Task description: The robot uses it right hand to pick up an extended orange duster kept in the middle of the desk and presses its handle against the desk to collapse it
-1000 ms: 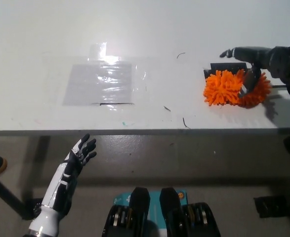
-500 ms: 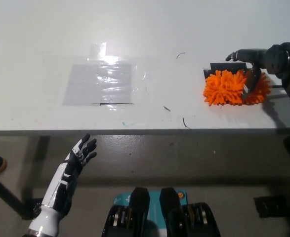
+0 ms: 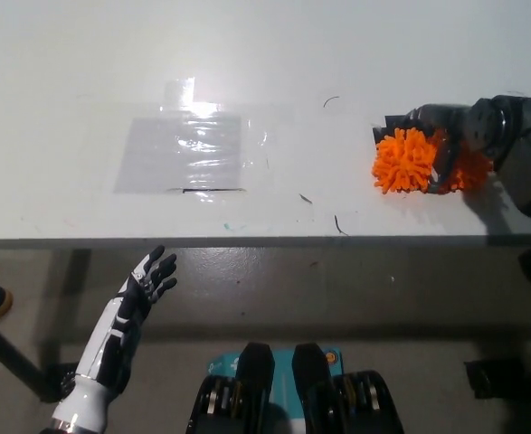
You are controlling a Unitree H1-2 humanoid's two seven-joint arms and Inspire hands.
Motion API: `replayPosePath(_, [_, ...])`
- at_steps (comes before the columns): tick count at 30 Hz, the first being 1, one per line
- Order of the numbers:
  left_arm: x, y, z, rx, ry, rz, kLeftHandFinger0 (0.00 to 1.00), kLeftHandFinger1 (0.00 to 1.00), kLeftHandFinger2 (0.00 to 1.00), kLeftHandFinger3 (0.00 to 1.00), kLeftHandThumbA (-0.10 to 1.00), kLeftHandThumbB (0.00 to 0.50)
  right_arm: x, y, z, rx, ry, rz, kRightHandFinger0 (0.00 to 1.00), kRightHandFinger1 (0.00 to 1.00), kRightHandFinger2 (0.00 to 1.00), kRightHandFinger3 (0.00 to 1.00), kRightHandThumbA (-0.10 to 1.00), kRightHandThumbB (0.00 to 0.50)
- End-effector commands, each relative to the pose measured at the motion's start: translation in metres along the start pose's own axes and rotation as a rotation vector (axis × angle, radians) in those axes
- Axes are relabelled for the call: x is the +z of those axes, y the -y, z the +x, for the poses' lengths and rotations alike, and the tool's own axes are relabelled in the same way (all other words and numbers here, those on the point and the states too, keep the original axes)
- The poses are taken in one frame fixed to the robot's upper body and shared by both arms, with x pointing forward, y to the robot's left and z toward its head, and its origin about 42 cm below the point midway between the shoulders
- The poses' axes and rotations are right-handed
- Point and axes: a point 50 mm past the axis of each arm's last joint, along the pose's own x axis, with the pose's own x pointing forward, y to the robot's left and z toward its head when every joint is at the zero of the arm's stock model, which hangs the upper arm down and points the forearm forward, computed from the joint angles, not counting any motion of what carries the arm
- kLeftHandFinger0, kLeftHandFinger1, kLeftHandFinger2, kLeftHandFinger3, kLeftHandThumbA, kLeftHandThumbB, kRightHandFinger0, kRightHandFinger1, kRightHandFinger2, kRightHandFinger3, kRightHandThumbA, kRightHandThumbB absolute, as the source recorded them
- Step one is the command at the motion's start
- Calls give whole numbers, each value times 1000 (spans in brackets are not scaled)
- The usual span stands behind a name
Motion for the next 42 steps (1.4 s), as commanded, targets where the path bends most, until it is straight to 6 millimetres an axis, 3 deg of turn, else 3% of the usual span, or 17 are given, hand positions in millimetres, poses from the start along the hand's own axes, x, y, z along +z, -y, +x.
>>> replayPosePath(1, [12,-4,6,-5,42,1,1000,1000,1000,1000,1000,50,18,28,-6,-130,69,-5,1000,1000,1000,1000,1000,463])
replayPosePath(2, [12,-5,6,-5,43,0,1000,1000,1000,1000,1000,50,18,27,-5,-141,74,-2,1000,1000,1000,1000,1000,460])
replayPosePath(3, [12,-5,7,-7,42,4,1000,1000,1000,1000,1000,51,16,25,-4,-204,82,37,1000,1000,1000,1000,1000,404])
replayPosePath(4, [12,-5,6,-5,41,-1,1000,1000,1000,1000,1000,53,14,22,-3,-253,89,91,1000,1000,1000,1000,795,319])
replayPosePath(5, [12,-5,6,-3,40,-3,1000,1000,1000,1000,1000,46,10,19,-2,-312,95,132,956,991,996,1000,336,253])
replayPosePath(6, [12,-6,5,-2,40,-4,1000,1000,1000,1000,1000,44,10,18,-2,-337,96,129,591,666,704,742,71,218])
replayPosePath(7, [12,-6,5,-2,41,-4,1000,1000,1000,1000,1000,43,4,12,-2,-472,124,117,77,158,297,387,-93,211])
replayPosePath(8, [12,-6,6,-3,43,-5,1000,1000,1000,1000,1000,43,2,12,-2,-502,127,121,3,40,230,295,-100,190])
replayPosePath(9, [12,-6,6,-4,44,-5,1000,1000,1000,1000,1000,44,1,12,-3,-526,127,126,1,43,301,329,-100,184])
replayPosePath(10, [12,-6,6,-4,42,-3,1000,1000,1000,1000,1000,50,-3,12,-5,-579,138,145,0,158,551,464,-100,176])
replayPosePath(11, [12,-7,6,-3,42,-2,1000,1000,1000,1000,1000,51,-5,13,-6,-608,160,166,0,300,754,666,-100,164])
replayPosePath(12, [12,-7,6,-3,40,-3,1000,1000,1000,1000,1000,53,-6,14,-6,-613,161,172,0,390,829,854,-100,159])
replayPosePath(13, [12,-7,7,-4,37,-3,1000,1000,1000,1000,1000,63,-8,16,-8,-626,165,182,7,460,847,946,-100,151])
replayPosePath(14, [12,-7,7,-8,39,0,1000,1000,1000,1000,1000,69,-11,17,-9,-639,173,191,24,502,874,977,-100,156])
replayPosePath(30, [13,-7,10,-7,54,-11,1000,1000,1000,1000,1000,120,-26,33,-21,-755,226,267,26,552,925,1000,-100,144])
replayPosePath(38, [13,-7,10,-5,55,-19,1000,1000,1000,1000,1000,133,-26,46,-28,-820,255,276,0,491,883,965,-100,137])
replayPosePath(42, [13,-8,12,-5,63,-22,1000,1000,1000,1000,1000,128,-25,58,-33,-872,260,276,0,447,811,887,-100,156])
